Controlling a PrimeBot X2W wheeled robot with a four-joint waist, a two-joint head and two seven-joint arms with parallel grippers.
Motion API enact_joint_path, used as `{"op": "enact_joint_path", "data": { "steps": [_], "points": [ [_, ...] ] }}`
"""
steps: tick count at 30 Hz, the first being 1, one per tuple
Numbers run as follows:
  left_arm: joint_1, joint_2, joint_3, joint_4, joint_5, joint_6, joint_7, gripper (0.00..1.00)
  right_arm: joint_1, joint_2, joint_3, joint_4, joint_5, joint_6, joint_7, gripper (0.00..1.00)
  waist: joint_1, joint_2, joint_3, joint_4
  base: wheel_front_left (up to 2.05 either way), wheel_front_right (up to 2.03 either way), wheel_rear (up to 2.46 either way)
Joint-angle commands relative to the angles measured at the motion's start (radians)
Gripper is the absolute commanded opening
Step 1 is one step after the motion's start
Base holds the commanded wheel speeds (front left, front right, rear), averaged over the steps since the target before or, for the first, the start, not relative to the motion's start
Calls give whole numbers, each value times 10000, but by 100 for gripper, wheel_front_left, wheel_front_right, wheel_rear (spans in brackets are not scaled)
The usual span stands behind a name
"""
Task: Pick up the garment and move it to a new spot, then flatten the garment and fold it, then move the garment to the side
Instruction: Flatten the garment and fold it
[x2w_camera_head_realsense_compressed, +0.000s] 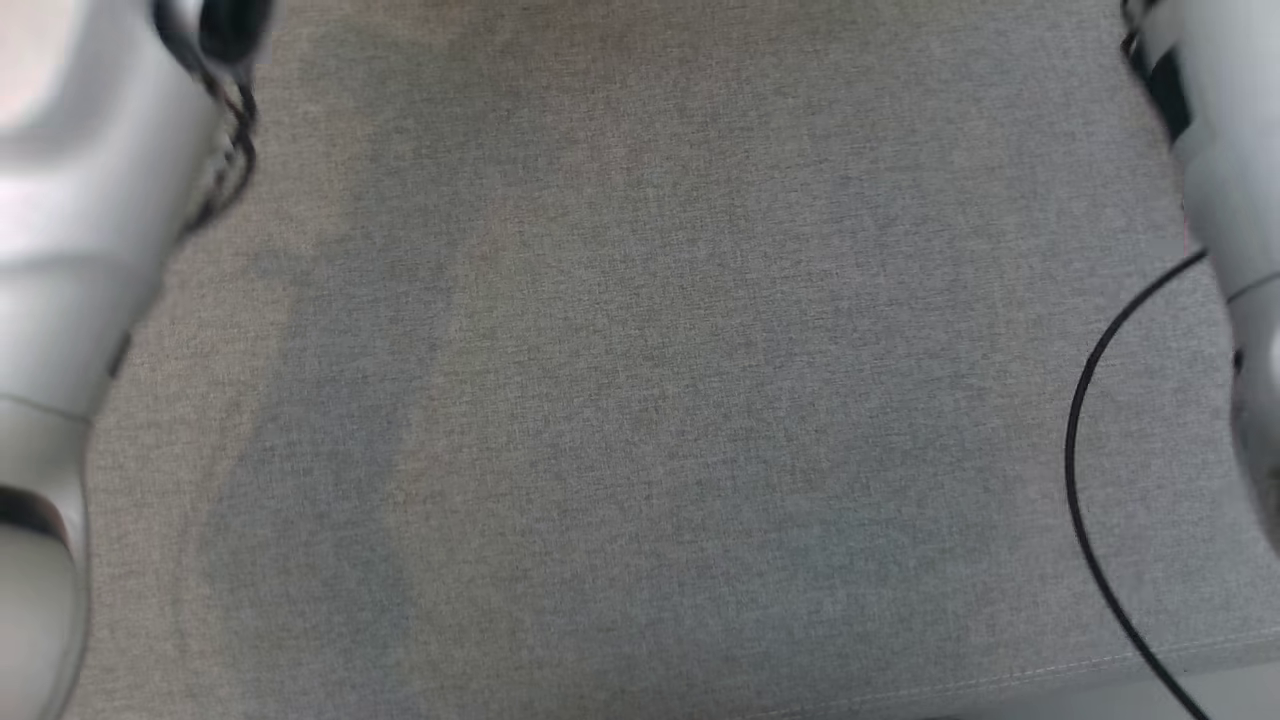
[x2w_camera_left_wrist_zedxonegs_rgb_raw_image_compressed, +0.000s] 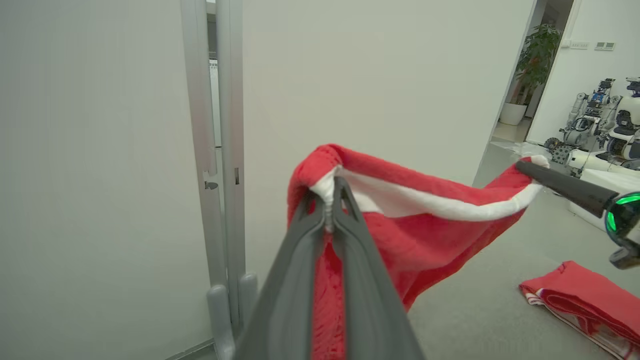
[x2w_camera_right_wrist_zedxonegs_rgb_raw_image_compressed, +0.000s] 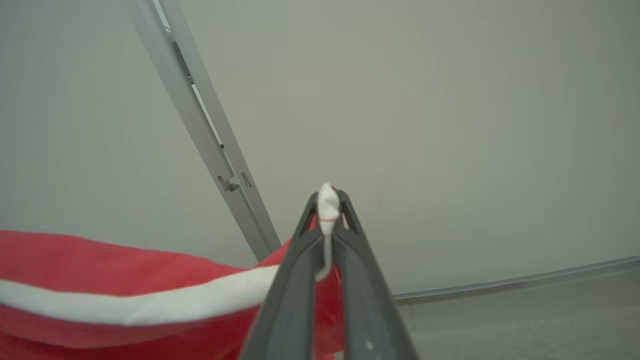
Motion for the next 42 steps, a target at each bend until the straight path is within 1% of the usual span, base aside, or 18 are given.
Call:
{"op": "enact_joint_path", "data": {
  "steps": [1, 3, 5, 7, 10, 15, 20, 22, 26, 31, 36, 39, 42],
  "points": [
    [514, 131, -18, -170, -143, 8, -108, 0, 435, -59, 109, -225, 224, -11, -145, 0, -1, 0, -113, -25, 0, 0, 0],
    [1363, 173, -98, -436, -124, 8, -154, 0, 1254, -263, 294, -541, 444, -13, -251, 0, -1, 0, -271, 26, 0, 0, 0],
    [2219, 176, 251, -905, 38, 8, -170, 0, 2114, -444, 540, -937, 621, -13, -326, 0, -1, 0, -451, 33, 0, 0, 0],
    [3356, 165, 487, -1483, 511, 18, -159, 0, 2997, -591, 796, -1420, 846, -11, -368, 0, -1, 0, -662, 10, 0, 0, 0],
    [5098, 169, 1198, -2544, 1077, 282, -164, 0, 4450, -946, 1070, -2226, 1198, -11, -413, 0, -1, 0, -989, -22, 0, 0, 0],
    [7957, 91, 1898, -4133, 1971, 599, -167, 0, 6778, -1525, 1296, -3463, 1696, -13, -439, 0, -1, 0, -1600, -51, 0, 0, 0],
    [10401, -15, 1826, -5231, 2675, 806, -166, 0, 9002, -1999, 1016, -4560, 2119, -13, -428, 0, -1, 0, -2124, -39, 0, 0, 0],
    [11100, -29, 1749, -5428, 2861, 885, -167, 0, 9833, -2163, 780, -4932, 2216, -13, -429, 0, -1, 0, -2334, 18, 0, 0, 0],
    [12131, -36, 1449, -5567, 3289, 877, -167, 0, 11395, -2275, 273, -5622, 2319, -14, -356, 0, -1, 0, -2692, 146, 0, 0, 0],
    [12961, -1, 1343, -5625, 3568, 942, -168, 0, 13181, -2098, -652, -6592, 2074, -16, -191, 0, -1, 0, -3027, 270, 0, 0, 0],
    [13406, -9, 1109, -5600, 3802, 798, -168, 0, 14766, -1541, -1662, -7803, 1549, -16, 367, 0, -1, 0, -3230, 353, 0, 0, 0],
    [13516, -55, 1102, -5578, 3878, 781, -168, 0, 15363, -1130, -2292, -8476, 1220, -14, 777, 0, -1, 0, -3337, 382, 0, 0, 0],
    [13484, -137, 1147, -5572, 3972, 726, -168, 0, 15489, -781, -2788, -9113, 831, -14, 1245, 0, -1, 0, -3413, 431, 0, 0, 0]
  ]
}}
